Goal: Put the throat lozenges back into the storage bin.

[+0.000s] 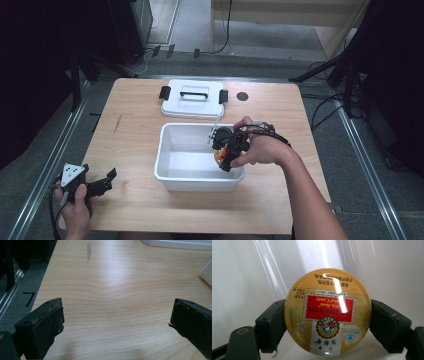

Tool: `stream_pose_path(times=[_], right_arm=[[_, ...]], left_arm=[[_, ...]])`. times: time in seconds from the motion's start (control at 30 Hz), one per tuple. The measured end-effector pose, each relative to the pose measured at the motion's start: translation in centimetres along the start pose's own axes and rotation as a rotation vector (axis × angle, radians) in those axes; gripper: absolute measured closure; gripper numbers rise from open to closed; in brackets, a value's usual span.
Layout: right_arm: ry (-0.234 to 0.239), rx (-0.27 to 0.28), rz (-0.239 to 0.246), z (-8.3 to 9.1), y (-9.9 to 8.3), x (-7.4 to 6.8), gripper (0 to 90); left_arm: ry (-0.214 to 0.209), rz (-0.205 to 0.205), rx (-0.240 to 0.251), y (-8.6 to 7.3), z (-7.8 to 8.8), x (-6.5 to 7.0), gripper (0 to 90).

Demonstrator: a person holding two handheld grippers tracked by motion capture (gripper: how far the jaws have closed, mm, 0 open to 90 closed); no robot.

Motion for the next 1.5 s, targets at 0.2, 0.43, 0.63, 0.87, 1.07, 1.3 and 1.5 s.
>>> stream_pose_path(times=[0.2, 0.43, 0.63, 0.87, 1.07, 1.3, 1.5], right_arm=[[-0.002, -0.015, 0.013, -0.5, -0.3, 0.0, 22.2], [-0.007, -0.024, 0.011, -0.7, -0.6, 0.1, 23.0], [-0.013, -0.015, 0.005, -0.5, -0.7, 0.1, 22.1], [-0.018, 0.021, -0.013, 0.5, -0.3, 0.1, 22.3], [-0.030, 0.044, -0.029, 1.6, -0.3, 0.3, 22.4], [-0.040, 0.075, -0.034, 2.8, -0.3, 0.5, 22.6], [-0.059, 0.093, -0.031, 3.9, -0.3, 0.8, 22.6]], left_arm=[[-0.001, 0.000, -0.001, 0.0, 0.0, 0.0, 0.0], [0.000, 0.001, 0.001, 0.0, 0.0, 0.0, 0.0], [0.000, 0.000, 0.001, 0.0, 0.0, 0.0, 0.0], [0.000, 0.000, 0.001, 0.0, 0.0, 0.0, 0.0], [0.000, -0.001, 0.001, 0.0, 0.0, 0.0, 0.0], [0.001, -0.006, 0.000, 0.0, 0.0, 0.0, 0.0], [0.002, -0.006, 0.000, 0.0, 0.0, 0.0, 0.0]])
Point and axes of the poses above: each handheld gripper's, and its own axes: z roughly backward along the jaws, y roughly out of its top, x roughly to its right, the point moved 8 cm from there along -z, roughly forward along the jaws, and after that the axes turned 12 degrees about x, right-handed, at the moved point
